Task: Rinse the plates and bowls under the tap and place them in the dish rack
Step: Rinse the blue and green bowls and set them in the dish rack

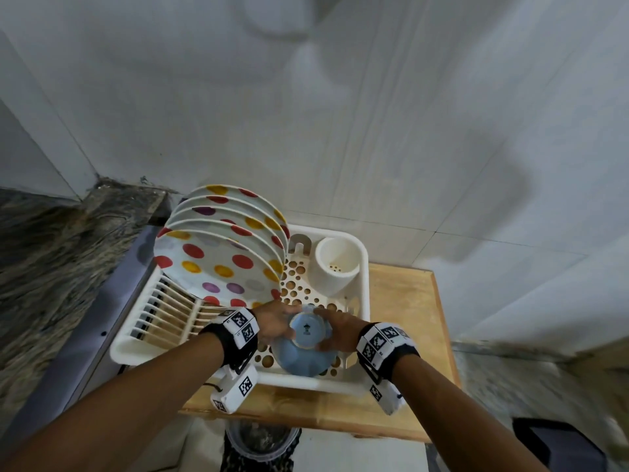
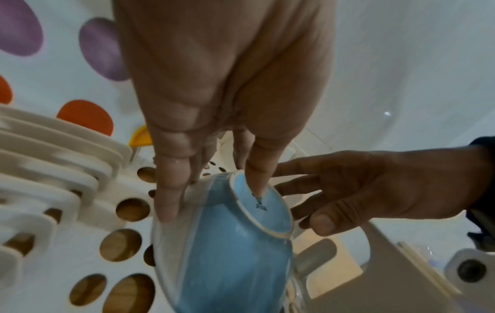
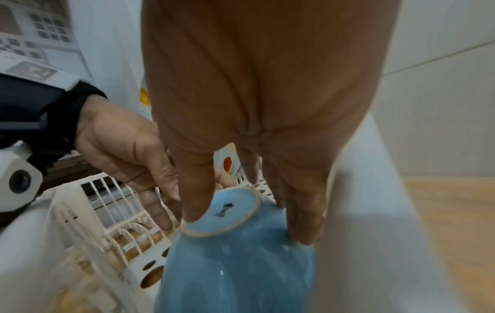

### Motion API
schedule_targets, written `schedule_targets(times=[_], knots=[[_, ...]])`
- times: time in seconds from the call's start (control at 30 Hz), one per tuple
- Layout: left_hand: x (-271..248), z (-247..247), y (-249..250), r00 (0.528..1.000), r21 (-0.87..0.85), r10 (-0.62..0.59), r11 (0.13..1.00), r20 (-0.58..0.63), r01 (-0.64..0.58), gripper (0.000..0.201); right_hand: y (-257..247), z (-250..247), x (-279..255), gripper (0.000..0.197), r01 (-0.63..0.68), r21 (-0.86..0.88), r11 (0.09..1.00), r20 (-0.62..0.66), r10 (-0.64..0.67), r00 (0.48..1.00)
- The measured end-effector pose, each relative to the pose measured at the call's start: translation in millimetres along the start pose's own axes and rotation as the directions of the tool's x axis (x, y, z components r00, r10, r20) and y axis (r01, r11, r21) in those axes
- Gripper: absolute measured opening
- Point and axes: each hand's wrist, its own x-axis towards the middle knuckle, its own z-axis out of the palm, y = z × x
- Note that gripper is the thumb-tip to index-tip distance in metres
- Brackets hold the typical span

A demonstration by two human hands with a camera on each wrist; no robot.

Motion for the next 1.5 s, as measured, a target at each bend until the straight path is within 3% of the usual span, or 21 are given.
schedule_targets(times=[0.17,0.27,0.33,0.4,0.47,0.53,0.6,0.7,0.77,0.83,0.87,0.9,1.03,1.1,1.13,1.2,1.27,1.3,1.37,1.43,1.5], knots=[[-31.0,-17.6,-2.1,0.998,-0.183,-0.002,0.983,-0.057,-0.009,0.02,-39.3,-22.9,-1.9,0.07,0.039,-0.101,0.994,-0.005,-0.039,0.999],[-77.2,-35.3,-10.8,0.996,-0.171,0.035,0.984,-0.084,-0.049,0.014,-91.7,-39.1,-6.5,0.061,0.154,-0.248,0.957,0.108,-0.13,0.986],[-115.6,-53.1,-27.7,0.985,-0.148,0.05,0.986,-0.167,-0.075,0.019,-136.0,-45.0,-8.0,0.049,0.246,-0.28,0.928,0.185,-0.199,0.962],[-161.6,-74.6,-53.8,0.978,-0.329,0.061,0.936,-0.2,-0.126,0.019,-186.2,-42.9,-5.4,0.033,0.353,-0.238,0.905,0.222,-0.303,0.927],[-214.2,-93.5,-84.6,0.94,-0.398,0.055,0.897,-0.336,-0.194,0.011,-240.0,-35.0,-2.2,0.024,0.479,-0.248,0.842,0.208,-0.436,0.875],[-266.1,-109.5,-117.6,0.855,-0.432,-0.021,0.869,-0.518,-0.241,0.014,-294.3,-19.3,-1.3,0.019,0.601,-0.199,0.774,0.184,-0.573,0.799],[-315.3,-121.6,-154.0,0.729,-0.463,-0.117,0.835,-0.675,-0.295,0.011,-346.5,0.4,1.4,0.021,0.702,-0.087,0.707,0.179,-0.682,0.709],[-380.1,-132.7,-216.8,0.489,-0.497,-0.296,0.791,-0.821,-0.356,0.01,-422.3,33.9,10.2,0.016,0.708,0.003,0.706,0.219,-0.691,0.689],[-416.0,-135.9,-258.1,0.308,-0.516,-0.42,0.76,-0.854,-0.395,0.013,-466.4,59.4,18.2,0.015,0.689,0.064,0.722,0.274,-0.677,0.683],[-443.5,-140.0,-298.5,0.154,-0.555,-0.545,0.723,-0.824,-0.412,0.015,-506.6,85.2,30.1,0.027,0.694,0.009,0.72,0.274,-0.669,0.691],[-453.8,-141.6,-318.1,0.094,-0.581,-0.595,0.719,-0.798,-0.381,0.016,-524.8,97.5,34.7,0.032,0.7,0.023,0.714,0.293,-0.674,0.678],[-462.2,-143.8,-337.6,0.068,-0.607,-0.626,0.714,-0.776,-0.349,0.015,-542.2,108.6,39.0,0.035,0.693,0.025,0.72,0.313,-0.664,0.679],[-480.7,-152.6,-393.5,0.06,-0.652,-0.68,0.669,-0.731,-0.356,0.023,-601.5,148.2,69.0,0.038,0.668,-0.002,0.745,0.382,-0.617,0.689],[-478.0,-157.6,-413.6,0.109,-0.641,-0.695,0.577,-0.711,-0.506,0.021,-625.6,163.1,87.8,0.036,0.647,-0.019,0.762,0.406,-0.586,0.702],[-474.0,-158.2,-424.1,0.092,-0.596,-0.681,0.558,-0.726,-0.577,0.013,-636.5,170.2,97.6,0.034,0.632,-0.027,0.774,0.407,-0.57,0.714],[-461.9,-154.4,-452.0,-0.002,-0.56,-0.682,0.601,-0.731,-0.571,0.006,-653.5,183.6,115.3,0.032,0.606,-0.034,0.795,0.415,-0.54,0.732],[-449.3,-146.1,-474.4,0.057,-0.587,-0.699,0.55,-0.713,-0.594,0.009,-665.0,198.0,133.9,0.031,0.578,-0.059,0.814,0.424,-0.504,0.752],[-442.4,-144.2,-484.8,0.051,-0.619,-0.731,0.536,-0.68,-0.574,0.011,-668.2,205.0,140.7,0.026,0.569,-0.079,0.819,0.426,-0.488,0.762],[-429.4,-138.1,-503.4,0.143,-0.753,-0.827,0.405,-0.543,-0.518,0.03,-671.0,219.8,154.8,0.019,0.559,-0.131,0.819,0.442,-0.457,0.772],[-420.6,-130.7,-514.5,0.15,-0.858,-0.906,0.308,-0.397,-0.411,0.062,-673.0,231.1,160.7,0.036,0.571,-0.185,0.8,0.484,-0.432,0.761],[-416.4,-125.9,-524.4,0.182,-0.876,-0.912,0.275,-0.369,-0.395,0.075,-673.9,240.2,167.6,0.051,0.584,-0.221,0.781,0.509,-0.419,0.752]])
